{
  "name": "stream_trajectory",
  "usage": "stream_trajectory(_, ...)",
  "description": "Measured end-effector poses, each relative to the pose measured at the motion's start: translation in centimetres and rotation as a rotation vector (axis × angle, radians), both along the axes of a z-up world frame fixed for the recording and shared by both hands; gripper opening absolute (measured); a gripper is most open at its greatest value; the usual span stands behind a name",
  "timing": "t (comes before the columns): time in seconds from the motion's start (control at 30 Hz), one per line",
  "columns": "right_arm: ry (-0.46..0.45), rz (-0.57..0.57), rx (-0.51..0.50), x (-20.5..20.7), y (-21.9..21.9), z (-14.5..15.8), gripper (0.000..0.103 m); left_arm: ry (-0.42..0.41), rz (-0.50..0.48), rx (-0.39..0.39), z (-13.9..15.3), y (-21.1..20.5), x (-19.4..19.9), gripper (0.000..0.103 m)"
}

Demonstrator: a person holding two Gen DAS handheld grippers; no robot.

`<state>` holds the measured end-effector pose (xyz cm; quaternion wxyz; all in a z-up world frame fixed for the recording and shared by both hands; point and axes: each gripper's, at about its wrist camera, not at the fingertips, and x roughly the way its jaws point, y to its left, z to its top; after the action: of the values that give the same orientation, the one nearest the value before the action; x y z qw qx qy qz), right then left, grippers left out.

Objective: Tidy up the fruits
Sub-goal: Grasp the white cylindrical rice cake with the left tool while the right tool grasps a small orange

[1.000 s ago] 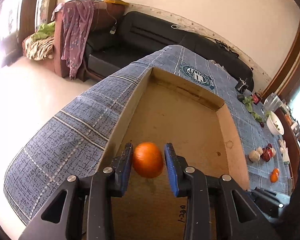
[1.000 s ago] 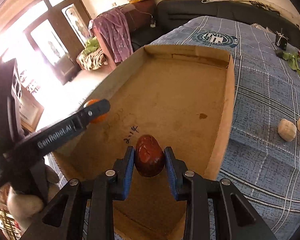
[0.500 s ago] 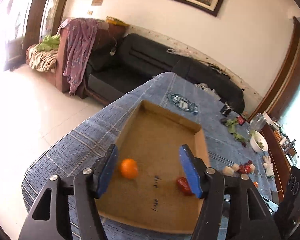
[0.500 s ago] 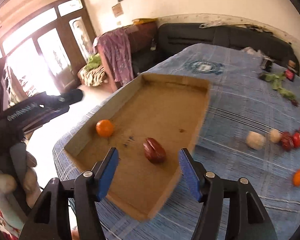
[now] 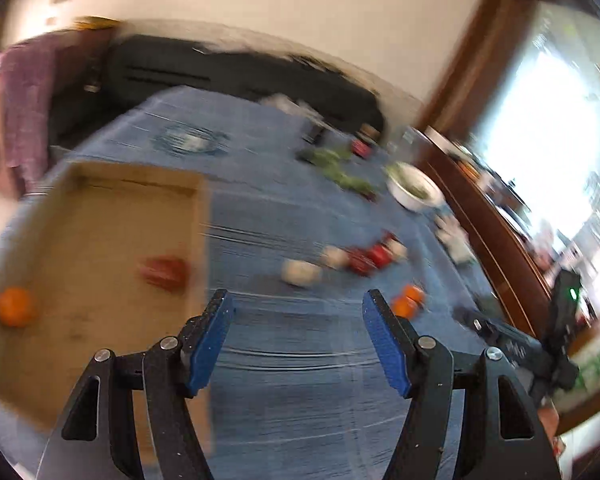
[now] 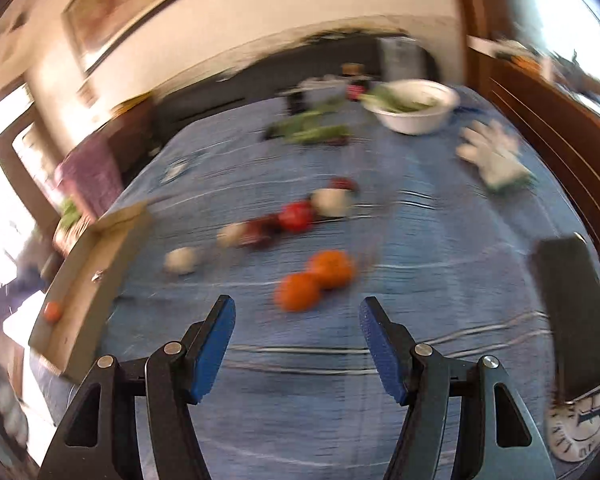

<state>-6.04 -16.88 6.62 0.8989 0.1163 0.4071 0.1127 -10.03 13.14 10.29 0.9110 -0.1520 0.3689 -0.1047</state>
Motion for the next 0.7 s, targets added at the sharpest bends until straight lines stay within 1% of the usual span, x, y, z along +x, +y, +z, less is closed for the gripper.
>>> stream_trajectory(0.03,0.014,-0.026,0.018,0.5,-1.0,-0.3,0.069,0.016,-0.023,0.011,-0.6,-1.3,0.9,0.067)
stream_trajectory(0.17,0.041,-0.06,0.079,1.8,-2.0,-1.4,0.069,0.05,-0.032,0.07,-3.0,-4.4,3.9,0.066)
stream_trajectory(0.27,0.05,-0.056,0.108,3.8,-1.5,-1.9,0.061,0.058,-0.005,0.092,-4.4,-4.8,6.0,0.066)
stream_trajectory(0.4,0.046,-0.023,0.118,5.9,-0.5,-3.2,0.054,0.034,0.03,0.14,-6.1,-4.7,8.3,0.066)
stream_trajectory(0.43,0.049,-0.009,0.125,6.5,-0.2,-3.6,0.054,0.04,0.034,0.14,-6.5,-4.6,8.8,0.066)
stream_trajectory(0.53,0.051,0.012,0.116,7.0,0.4,-4.5,0.054,0.07,0.033,0.093,-7.4,-4.0,10.2,0.066)
stream_trajectory(0.6,0.067,0.018,0.115,7.2,0.5,-5.1,0.054,0.072,0.036,0.097,-7.7,-3.9,10.7,0.065)
stream_trajectory(0.63,0.074,0.021,0.116,7.2,0.6,-5.3,0.052,0.072,0.033,0.097,-7.8,-4.0,11.0,0.062)
stream_trajectory(0.67,0.081,0.023,0.117,7.2,0.6,-5.5,0.051,0.073,0.027,0.092,-8.0,-3.9,11.3,0.055)
stream_trajectory(0.7,0.08,0.022,0.117,7.2,0.6,-5.6,0.05,0.077,0.019,0.087,-8.2,-4.1,11.5,0.051)
